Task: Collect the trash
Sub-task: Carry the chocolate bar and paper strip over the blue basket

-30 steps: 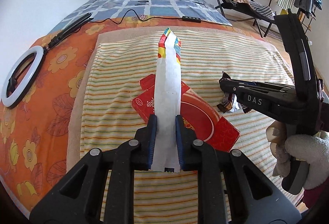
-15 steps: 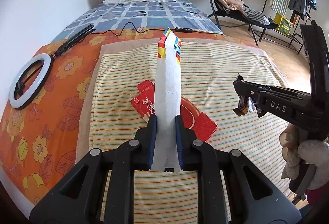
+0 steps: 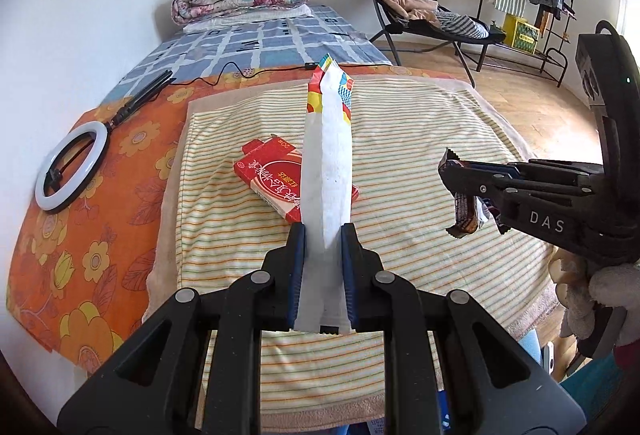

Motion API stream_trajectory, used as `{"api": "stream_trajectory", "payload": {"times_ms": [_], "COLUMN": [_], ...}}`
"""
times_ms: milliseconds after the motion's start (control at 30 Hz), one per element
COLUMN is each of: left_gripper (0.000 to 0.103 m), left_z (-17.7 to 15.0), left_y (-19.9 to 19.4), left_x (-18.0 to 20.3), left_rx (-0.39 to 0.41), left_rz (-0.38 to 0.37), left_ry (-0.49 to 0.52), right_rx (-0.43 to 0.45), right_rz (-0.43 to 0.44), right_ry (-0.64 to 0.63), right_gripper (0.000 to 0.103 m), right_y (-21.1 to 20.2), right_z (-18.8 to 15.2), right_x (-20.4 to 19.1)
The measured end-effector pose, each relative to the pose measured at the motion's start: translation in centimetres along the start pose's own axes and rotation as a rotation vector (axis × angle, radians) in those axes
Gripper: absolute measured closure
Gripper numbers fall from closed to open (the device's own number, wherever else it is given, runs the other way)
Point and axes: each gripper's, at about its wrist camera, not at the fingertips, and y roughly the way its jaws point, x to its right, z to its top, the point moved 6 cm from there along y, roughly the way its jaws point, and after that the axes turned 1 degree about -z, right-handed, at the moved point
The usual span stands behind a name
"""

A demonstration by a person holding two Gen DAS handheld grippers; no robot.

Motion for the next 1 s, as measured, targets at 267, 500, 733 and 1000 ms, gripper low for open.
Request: {"api": "stream_trajectory", "payload": {"times_ms": [267,500,733,1000], "left_gripper": [0.087,0.087,0.087,0.087], "left_z": [-3.9,-8.2,-13.6,-19.0], "left_y": [-5.1,-8.7,-10.2,-10.2], "left_x": [2.8,4.6,5.6,6.7], "left_rx": [0.006,-0.022,-0.09,-0.17], "left_rz": [-0.045,-0.071,-0.094,-0.119], "left_ry": [0.024,0.04,0.029,0.011], "right_rx": [0.012,0.016,-0.007,-0.061], "right_rz": [0.042,0.043,0.044,0.05], "right_ry": [-0.017,-0.045,-0.047,-0.029], "right_gripper": [0.089,0.089,0.089,0.089], "right_y": [-4.7,-7.8,-9.4,-8.9], "right_z": [-4.1,-8.0,-12.5,-17.5], "right_x": [-1.1,-1.6,-1.5,-1.3]}}
